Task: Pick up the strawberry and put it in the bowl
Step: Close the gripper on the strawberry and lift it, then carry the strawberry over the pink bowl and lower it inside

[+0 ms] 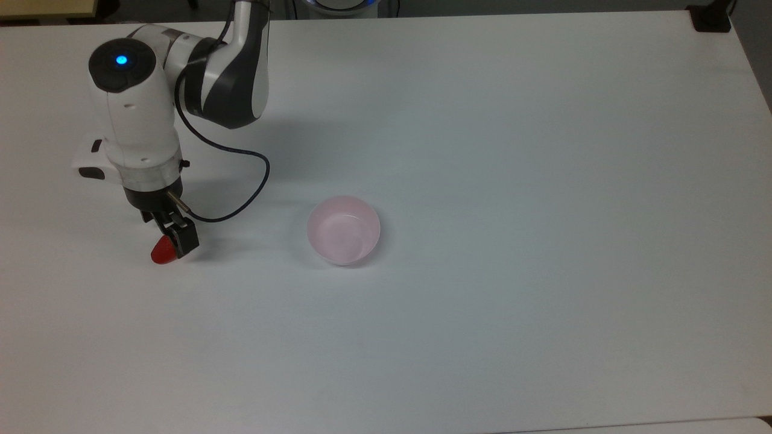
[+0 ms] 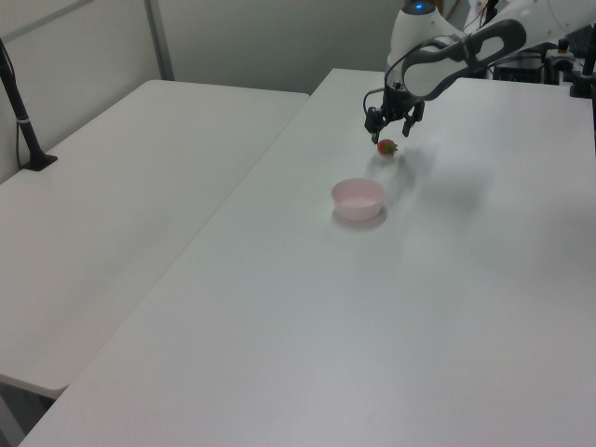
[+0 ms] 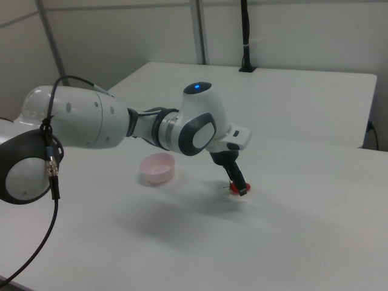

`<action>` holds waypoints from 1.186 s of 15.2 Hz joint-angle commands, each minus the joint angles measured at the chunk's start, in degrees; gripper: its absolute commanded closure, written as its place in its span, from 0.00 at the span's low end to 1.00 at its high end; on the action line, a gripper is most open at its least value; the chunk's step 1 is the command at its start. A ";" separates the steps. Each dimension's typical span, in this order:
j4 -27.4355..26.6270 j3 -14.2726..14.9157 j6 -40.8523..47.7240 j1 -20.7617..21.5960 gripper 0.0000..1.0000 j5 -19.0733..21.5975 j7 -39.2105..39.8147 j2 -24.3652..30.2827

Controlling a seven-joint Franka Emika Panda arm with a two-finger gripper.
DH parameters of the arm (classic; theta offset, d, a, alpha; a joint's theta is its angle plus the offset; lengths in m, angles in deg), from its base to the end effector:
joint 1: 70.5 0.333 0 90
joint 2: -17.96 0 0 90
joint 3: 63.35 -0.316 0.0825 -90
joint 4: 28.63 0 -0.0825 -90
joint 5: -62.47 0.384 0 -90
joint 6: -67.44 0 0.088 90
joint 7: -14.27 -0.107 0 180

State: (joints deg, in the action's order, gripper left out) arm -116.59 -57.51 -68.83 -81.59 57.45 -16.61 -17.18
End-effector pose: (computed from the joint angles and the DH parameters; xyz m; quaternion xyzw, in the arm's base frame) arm 0.6981 -0.2001 0.3211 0.9220 -0.3644 0.1221 0.0472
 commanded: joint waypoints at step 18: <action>-0.63 -3.01 9.24 8.44 0.77 -4.39 13.74 7.89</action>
State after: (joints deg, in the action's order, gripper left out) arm -114.79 -59.01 -66.34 -76.98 53.03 -7.25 -14.82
